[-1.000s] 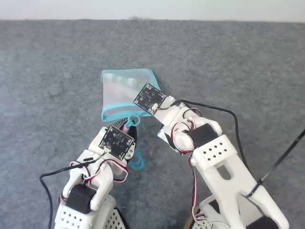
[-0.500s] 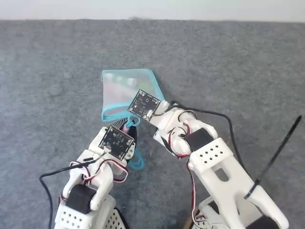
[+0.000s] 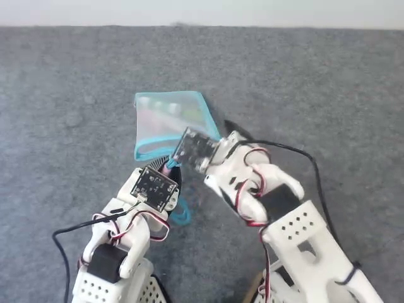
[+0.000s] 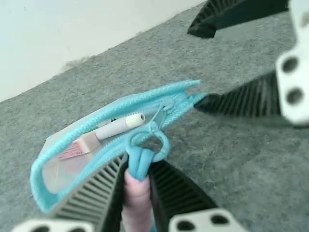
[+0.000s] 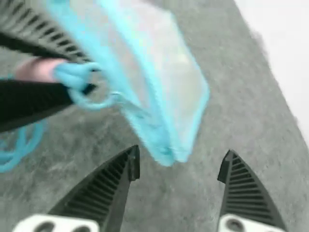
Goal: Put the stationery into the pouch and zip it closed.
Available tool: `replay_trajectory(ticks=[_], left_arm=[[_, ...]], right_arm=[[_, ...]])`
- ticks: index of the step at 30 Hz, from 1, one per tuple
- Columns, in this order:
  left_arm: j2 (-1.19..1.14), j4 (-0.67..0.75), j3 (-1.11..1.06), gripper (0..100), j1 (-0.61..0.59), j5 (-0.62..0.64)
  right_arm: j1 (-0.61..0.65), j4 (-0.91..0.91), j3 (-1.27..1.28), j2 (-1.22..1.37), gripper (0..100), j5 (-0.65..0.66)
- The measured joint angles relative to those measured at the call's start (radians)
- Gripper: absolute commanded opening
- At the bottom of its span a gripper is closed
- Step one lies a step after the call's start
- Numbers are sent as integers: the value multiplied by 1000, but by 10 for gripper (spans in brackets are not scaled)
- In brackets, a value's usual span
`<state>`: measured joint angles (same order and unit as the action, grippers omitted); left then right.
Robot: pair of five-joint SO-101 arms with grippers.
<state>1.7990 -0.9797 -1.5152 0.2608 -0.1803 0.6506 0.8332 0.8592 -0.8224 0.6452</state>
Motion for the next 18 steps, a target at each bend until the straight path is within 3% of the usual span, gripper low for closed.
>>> replay_trajectory(ticks=[18], left_arm=[[0,0,0,12,0,0]], right_arm=[[46,5,-61,176,243,52]])
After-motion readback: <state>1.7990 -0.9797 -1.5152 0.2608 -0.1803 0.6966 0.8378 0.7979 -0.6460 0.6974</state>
